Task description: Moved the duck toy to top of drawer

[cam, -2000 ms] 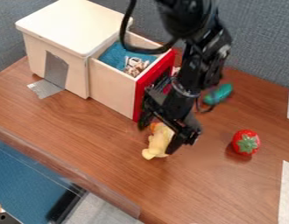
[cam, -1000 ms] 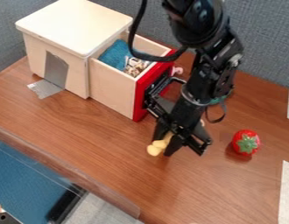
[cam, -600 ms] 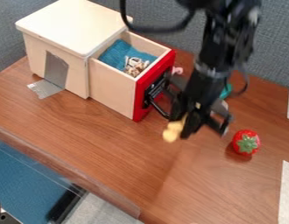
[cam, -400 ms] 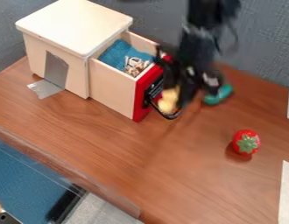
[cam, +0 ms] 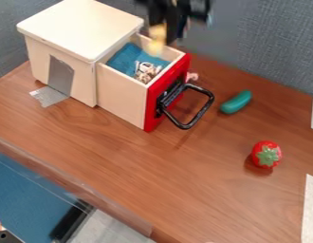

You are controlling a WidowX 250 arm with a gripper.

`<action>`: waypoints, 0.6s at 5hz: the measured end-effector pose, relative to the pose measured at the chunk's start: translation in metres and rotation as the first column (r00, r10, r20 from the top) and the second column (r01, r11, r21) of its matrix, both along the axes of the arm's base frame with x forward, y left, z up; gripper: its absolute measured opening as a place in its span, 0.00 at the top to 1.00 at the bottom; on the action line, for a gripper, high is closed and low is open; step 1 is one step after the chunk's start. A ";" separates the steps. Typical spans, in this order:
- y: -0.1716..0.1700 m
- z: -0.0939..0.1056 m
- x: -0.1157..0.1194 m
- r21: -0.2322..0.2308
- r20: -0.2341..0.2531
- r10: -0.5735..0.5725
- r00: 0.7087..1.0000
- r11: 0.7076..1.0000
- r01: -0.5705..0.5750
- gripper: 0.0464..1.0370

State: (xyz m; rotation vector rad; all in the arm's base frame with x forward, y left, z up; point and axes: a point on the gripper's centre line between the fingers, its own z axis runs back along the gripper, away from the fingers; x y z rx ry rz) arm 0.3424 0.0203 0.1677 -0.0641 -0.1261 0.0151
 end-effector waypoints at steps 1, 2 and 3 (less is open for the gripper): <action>0.045 0.004 0.011 -0.005 -0.006 0.080 0.997 0.997 -0.080 0.83; 0.091 0.001 0.014 0.002 0.000 0.165 0.986 0.986 -0.165 0.83; 0.119 -0.018 0.013 0.015 -0.019 0.222 0.975 0.975 -0.222 0.83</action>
